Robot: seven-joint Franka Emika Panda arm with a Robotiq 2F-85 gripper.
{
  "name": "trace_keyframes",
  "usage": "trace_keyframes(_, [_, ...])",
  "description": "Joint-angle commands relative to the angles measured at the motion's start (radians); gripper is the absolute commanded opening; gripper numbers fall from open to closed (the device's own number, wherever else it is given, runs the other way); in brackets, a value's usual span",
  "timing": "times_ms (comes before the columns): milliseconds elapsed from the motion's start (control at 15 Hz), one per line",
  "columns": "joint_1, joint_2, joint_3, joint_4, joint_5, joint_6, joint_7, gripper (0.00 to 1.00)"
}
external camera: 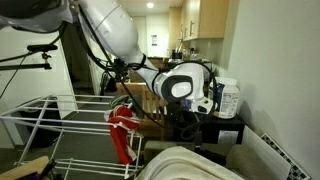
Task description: Cover the Ironing board stand with a towel
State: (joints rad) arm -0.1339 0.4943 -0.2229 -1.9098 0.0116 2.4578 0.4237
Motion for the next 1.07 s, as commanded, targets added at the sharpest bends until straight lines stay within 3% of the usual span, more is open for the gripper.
trace_keyframes(0, [0.022,0.041,-0.017,0.047,-0.011,-0.076,0.017,1.00])
trace_keyframes(533, [0.052,-0.018,-0.017,-0.050,-0.064,-0.165,-0.018,1.00])
trace_keyframes(1000, [0.055,-0.020,-0.061,-0.188,-0.226,-0.033,-0.044,1.00])
